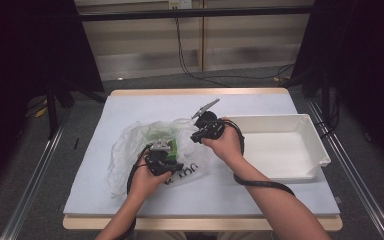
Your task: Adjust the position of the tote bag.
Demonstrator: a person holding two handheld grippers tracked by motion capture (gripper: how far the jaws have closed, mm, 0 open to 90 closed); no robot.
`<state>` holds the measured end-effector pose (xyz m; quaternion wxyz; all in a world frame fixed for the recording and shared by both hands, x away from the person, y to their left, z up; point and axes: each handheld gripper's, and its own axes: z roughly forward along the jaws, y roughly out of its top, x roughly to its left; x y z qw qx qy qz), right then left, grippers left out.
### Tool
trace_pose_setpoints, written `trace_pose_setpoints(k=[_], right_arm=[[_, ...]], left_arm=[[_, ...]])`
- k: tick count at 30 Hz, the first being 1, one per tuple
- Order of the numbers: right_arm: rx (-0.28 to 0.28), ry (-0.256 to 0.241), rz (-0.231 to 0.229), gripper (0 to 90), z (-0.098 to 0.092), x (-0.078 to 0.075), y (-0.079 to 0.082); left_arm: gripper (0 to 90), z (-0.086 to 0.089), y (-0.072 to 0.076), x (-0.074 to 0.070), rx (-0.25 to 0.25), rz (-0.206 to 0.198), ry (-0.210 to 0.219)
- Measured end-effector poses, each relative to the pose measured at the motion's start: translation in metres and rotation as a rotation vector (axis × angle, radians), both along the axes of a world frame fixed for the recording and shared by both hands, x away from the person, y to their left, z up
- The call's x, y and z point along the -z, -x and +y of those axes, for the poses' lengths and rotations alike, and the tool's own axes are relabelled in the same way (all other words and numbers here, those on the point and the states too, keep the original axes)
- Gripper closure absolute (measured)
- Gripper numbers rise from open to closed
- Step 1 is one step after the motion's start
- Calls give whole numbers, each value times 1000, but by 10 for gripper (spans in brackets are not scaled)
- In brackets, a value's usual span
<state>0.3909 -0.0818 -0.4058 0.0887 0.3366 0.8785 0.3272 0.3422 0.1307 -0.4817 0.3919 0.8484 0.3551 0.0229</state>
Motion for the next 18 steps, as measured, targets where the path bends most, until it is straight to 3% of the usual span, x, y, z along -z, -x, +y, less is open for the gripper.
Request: trace_pose_setpoints(k=[2,3,10,18], right_arm=[[-7,-2,-1,826,1,0,1],[-8,-3,3,825,2,-1,2],[-26,-28,-1,794,7,-3,8],[-45,-35,-14,786,13,-3,17]], left_arm=[[891,1,1,0,-2,22,3],[900,1,2,-1,15,45,-3],[900,2,11,-6,37,64,22],[900,4,24,-5,53,96,18]])
